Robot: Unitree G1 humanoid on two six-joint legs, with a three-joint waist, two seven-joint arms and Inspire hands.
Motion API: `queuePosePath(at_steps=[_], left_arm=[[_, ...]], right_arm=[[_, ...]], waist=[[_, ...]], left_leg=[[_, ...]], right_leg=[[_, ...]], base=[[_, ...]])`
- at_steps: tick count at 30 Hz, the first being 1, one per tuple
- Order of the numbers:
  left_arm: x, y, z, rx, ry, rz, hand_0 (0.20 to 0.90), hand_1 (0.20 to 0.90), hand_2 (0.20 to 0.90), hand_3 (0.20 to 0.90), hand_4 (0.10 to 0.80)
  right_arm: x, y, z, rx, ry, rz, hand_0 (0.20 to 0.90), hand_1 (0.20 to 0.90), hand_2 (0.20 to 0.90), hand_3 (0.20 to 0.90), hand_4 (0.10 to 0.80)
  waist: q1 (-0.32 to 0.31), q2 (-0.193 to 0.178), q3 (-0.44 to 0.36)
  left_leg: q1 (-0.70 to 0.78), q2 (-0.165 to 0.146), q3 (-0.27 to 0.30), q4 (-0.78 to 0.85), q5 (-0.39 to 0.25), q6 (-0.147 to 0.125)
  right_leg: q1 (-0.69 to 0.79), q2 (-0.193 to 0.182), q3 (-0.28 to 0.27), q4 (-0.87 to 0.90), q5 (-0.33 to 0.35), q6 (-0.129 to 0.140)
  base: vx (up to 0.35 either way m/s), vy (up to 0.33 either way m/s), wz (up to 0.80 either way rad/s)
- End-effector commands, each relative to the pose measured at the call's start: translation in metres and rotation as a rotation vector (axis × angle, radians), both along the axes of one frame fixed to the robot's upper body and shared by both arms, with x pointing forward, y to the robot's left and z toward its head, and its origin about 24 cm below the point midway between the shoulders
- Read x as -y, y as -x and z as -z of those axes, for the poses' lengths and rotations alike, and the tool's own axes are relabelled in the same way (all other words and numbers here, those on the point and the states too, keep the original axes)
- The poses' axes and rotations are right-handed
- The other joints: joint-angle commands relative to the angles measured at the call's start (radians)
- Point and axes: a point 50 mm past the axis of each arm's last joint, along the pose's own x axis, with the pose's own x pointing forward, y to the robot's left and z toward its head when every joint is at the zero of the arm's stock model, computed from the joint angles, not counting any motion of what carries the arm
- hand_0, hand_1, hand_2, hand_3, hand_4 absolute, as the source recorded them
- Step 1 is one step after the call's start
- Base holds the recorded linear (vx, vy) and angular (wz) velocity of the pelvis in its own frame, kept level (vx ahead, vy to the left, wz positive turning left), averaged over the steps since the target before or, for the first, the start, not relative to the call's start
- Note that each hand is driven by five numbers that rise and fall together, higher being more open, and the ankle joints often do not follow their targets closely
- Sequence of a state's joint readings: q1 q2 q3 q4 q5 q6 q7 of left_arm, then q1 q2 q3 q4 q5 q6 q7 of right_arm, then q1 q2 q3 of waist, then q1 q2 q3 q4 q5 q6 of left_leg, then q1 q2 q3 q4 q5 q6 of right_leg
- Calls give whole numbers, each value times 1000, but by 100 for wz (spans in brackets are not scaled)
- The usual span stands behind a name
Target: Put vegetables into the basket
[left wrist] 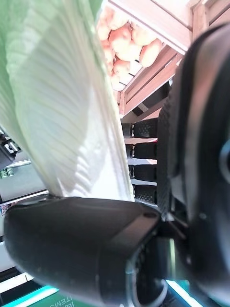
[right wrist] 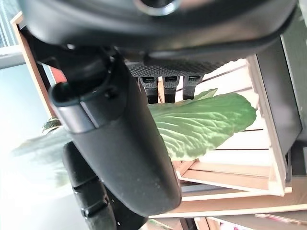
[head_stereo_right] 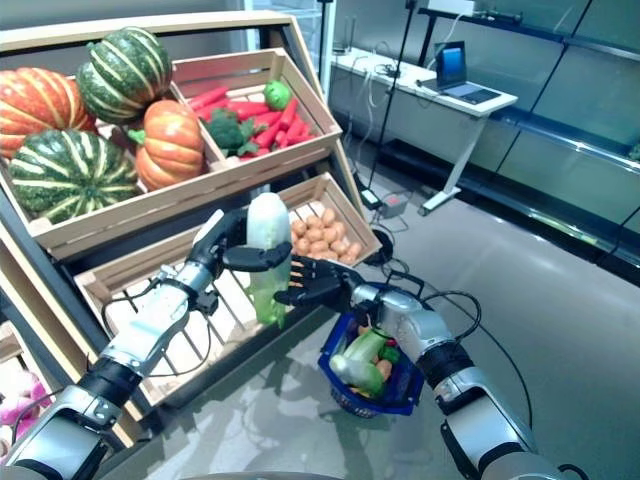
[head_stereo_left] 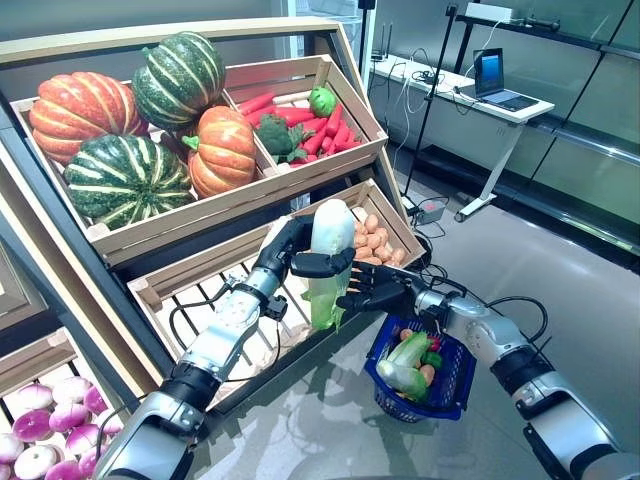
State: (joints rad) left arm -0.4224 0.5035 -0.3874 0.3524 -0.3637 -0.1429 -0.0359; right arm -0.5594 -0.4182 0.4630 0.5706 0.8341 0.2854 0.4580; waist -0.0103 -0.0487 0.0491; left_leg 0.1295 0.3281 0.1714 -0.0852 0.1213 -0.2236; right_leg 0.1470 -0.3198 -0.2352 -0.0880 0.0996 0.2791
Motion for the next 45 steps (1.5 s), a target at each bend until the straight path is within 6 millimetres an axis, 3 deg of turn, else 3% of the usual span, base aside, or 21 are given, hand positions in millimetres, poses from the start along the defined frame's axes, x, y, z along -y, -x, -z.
queuePosePath(at_steps=[1, 10, 19, 25, 31, 36, 37, 38, 45], left_arm=[[54, -4, -75, 274, 243, 245, 300, 300, 300, 300, 400], [69, 2, -62, 178, 361, 334, 300, 300, 300, 300, 400], [90, 12, -53, 67, 565, 453, 300, 300, 300, 300, 400], [104, 20, -59, 31, 669, 547, 300, 300, 300, 300, 400], [123, 31, -74, 56, 727, 668, 300, 300, 300, 300, 400], [130, 36, -82, 76, 728, 710, 300, 300, 300, 300, 400], [130, 35, -84, 76, 727, 714, 300, 300, 300, 300, 400], [131, 36, -84, 75, 725, 714, 300, 300, 300, 300, 400], [126, 36, -81, 59, 727, 691, 300, 300, 300, 300, 400]], right_arm=[[-45, -18, -52, 120, -260, -107, 900, 900, 900, 900, 800], [-53, -24, -59, 110, -299, -83, 900, 900, 900, 900, 800], [-48, -37, -63, 111, -276, 5, 900, 900, 900, 900, 800], [-43, -41, -55, 122, -189, 69, 900, 900, 900, 900, 800], [-43, -47, -50, 205, 55, 83, 900, 900, 900, 900, 800], [-51, -45, -43, 171, 62, 55, 900, 900, 900, 900, 800], [-53, -45, -44, 162, 36, 56, 768, 768, 768, 768, 712], [-55, -45, -44, 154, 3, 66, 300, 300, 300, 300, 400], [-51, -42, -44, 153, -83, 87, 300, 300, 300, 300, 400]], waist=[[34, 33, -66], [45, 32, -72], [55, 27, -79], [60, 26, -79], [62, 23, -76], [65, 23, -76], [66, 24, -75], [67, 25, -76], [69, 28, -79]], left_leg=[[-34, -35, 0, -2, -49, 14], [-34, -39, -7, -2, -55, 18], [-34, -41, -13, -2, -60, 24], [-34, -43, -18, -2, -63, 25], [-34, -47, -21, -2, -64, 27], [-33, -49, -24, -2, -65, 27], [-32, -50, -26, -2, -66, 27], [-32, -50, -27, -2, -66, 27], [-31, -49, -29, -2, -67, 25]], right_leg=[[-4, 33, -20, 6, -22, -38], [-4, 32, -22, 5, -22, -39], [-3, 31, -22, 6, -24, -40], [-2, 27, -24, 5, -23, -39], [-3, 23, -20, 5, -21, -39], [0, 21, -19, 5, -21, -38], [1, 21, -19, 4, -22, -39], [2, 22, -19, 4, -23, -39], [7, 20, -25, 1, -24, -38]], base=[[0, 0, 0], [0, 0, 0], [7, -2, 2], [10, -6, 5], [2, -2, 1], [0, 0, 0], [0, 0, 0], [0, 0, 0], [0, 0, 0]])
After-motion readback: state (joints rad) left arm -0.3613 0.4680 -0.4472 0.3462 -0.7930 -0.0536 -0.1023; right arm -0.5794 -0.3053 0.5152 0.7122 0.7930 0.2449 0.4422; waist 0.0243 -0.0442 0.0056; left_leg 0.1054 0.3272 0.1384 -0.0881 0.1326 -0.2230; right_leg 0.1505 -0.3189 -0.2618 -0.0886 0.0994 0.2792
